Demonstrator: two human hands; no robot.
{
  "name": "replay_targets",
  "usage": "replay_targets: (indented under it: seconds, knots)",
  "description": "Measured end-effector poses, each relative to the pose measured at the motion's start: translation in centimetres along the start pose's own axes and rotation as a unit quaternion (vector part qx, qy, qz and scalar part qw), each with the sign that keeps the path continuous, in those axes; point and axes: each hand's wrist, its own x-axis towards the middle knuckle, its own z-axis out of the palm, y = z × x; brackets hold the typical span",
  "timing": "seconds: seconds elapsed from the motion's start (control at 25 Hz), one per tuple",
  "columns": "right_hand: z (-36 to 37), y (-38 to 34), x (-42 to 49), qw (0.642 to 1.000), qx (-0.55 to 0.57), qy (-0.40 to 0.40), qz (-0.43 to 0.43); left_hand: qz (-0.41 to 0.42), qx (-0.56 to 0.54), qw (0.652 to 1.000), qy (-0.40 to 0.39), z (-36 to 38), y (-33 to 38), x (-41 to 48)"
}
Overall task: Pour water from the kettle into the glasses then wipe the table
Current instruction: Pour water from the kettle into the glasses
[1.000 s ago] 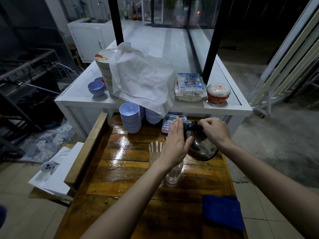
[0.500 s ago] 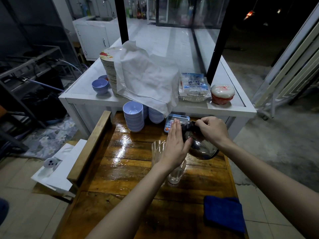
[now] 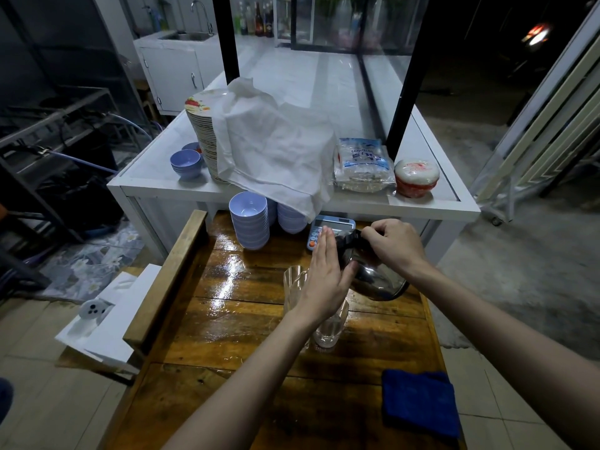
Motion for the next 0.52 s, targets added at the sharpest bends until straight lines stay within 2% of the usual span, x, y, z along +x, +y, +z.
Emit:
replay_targets:
  seconds: [0.52]
  knots:
    - [-0.01,0.01,0.40,1.000,-0.007,0.005,-0.009,-0.007,-0.010,1.000,-0.009,-0.01,-0.28,0.30]
